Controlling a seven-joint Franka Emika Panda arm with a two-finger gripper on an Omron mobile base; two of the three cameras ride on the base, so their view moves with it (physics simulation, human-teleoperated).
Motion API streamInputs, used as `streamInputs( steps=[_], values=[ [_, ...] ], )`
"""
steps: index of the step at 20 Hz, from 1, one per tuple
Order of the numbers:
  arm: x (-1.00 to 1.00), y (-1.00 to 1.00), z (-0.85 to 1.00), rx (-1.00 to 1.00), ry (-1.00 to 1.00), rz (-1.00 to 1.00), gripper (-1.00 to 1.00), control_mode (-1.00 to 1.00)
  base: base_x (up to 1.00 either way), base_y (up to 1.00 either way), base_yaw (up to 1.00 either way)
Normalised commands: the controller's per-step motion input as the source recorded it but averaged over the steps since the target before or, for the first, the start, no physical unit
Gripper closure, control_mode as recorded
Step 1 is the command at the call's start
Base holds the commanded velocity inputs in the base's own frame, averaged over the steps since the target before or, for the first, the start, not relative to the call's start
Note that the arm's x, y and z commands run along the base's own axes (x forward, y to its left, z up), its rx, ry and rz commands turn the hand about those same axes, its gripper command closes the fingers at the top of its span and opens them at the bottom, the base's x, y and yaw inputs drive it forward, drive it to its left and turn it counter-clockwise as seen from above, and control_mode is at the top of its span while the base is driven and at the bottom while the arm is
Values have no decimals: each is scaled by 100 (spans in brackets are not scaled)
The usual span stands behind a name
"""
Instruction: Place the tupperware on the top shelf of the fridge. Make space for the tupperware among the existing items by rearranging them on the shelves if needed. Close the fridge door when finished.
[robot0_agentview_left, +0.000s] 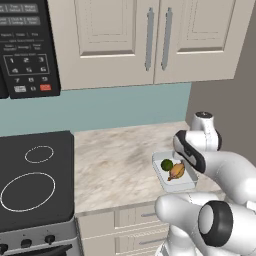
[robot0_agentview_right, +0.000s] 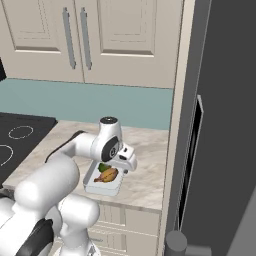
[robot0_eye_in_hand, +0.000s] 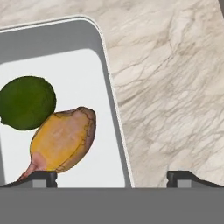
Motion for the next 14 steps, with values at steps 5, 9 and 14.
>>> streamInputs(
  steps=[5,9,14],
  values=[
    [0,-9,-36,1,0,0,-100,-100,0,0,0],
    [0,0,-35,0,0,0,-100,-100,0,0,0],
    [0,-5,-29,0,0,3,-100,-100,0,0,0]
  ],
)
